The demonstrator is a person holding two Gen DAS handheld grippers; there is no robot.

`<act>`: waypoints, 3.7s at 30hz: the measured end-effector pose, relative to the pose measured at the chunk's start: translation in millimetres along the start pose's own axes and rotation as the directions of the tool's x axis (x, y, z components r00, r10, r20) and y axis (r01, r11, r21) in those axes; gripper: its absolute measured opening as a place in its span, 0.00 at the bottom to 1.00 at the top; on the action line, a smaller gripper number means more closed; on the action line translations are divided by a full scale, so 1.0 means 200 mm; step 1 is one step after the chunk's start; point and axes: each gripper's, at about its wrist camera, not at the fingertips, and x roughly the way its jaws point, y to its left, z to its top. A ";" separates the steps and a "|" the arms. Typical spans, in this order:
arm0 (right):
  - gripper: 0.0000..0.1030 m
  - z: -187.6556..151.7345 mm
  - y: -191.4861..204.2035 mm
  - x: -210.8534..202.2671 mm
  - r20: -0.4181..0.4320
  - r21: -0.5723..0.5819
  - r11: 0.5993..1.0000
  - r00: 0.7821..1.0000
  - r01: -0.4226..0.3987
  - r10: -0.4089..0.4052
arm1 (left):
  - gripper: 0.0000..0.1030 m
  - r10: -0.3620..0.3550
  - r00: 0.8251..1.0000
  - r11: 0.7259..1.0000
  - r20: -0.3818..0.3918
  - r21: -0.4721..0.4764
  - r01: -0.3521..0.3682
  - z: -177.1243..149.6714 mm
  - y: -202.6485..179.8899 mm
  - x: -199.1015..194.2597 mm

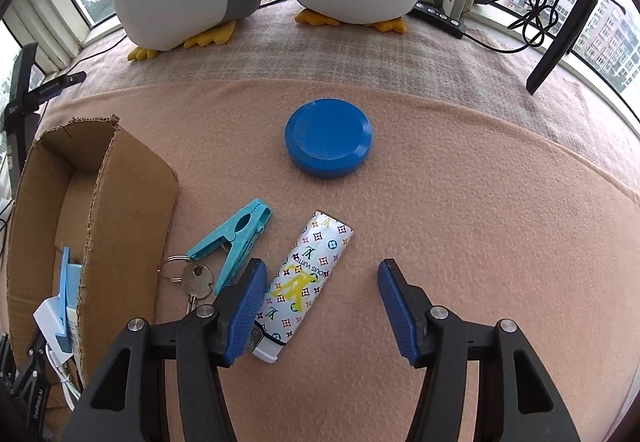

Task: Organize rigid objects
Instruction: 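Move the right tool to the patterned lighter and grasp it, then carry the patterned lighter with the right tool into the box and release, then move the right tool to the teal clothespin and grasp it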

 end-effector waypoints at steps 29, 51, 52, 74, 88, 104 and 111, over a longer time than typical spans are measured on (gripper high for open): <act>0.20 -0.06 -0.13 -0.04 0.010 -0.023 1.000 1.000 0.012 -0.012 | 0.35 0.003 1.000 1.000 0.000 0.003 -0.003 0.00 0.00 0.00; 0.20 -0.17 0.31 -0.54 0.185 -0.158 0.972 0.962 -0.173 0.201 | 0.35 0.002 1.000 1.000 0.001 0.002 -0.002 0.00 0.00 0.00; 0.20 -0.17 0.34 -0.54 0.183 -0.173 0.968 0.960 -0.181 0.212 | 0.35 0.002 1.000 1.000 0.001 0.002 -0.002 0.00 0.00 0.00; 0.20 -0.24 0.72 -0.48 0.127 -0.306 0.930 0.959 -0.205 0.253 | 0.35 0.001 1.000 1.000 0.001 0.003 -0.001 0.00 0.00 0.00; 0.54 -0.23 0.71 -0.53 0.173 -0.301 0.938 0.957 -0.171 0.231 | 0.35 0.001 1.000 1.000 0.000 0.004 -0.001 -0.01 0.00 0.00; 0.58 -0.17 0.47 -0.52 0.190 -0.190 0.970 0.963 -0.154 0.190 | 0.35 0.001 1.000 1.000 0.001 0.005 -0.001 0.00 0.01 0.00; 0.58 -0.11 0.29 -0.49 0.201 -0.110 0.986 0.969 -0.123 0.143 | 0.35 0.001 1.000 1.000 0.000 0.005 -0.001 -0.01 0.00 0.00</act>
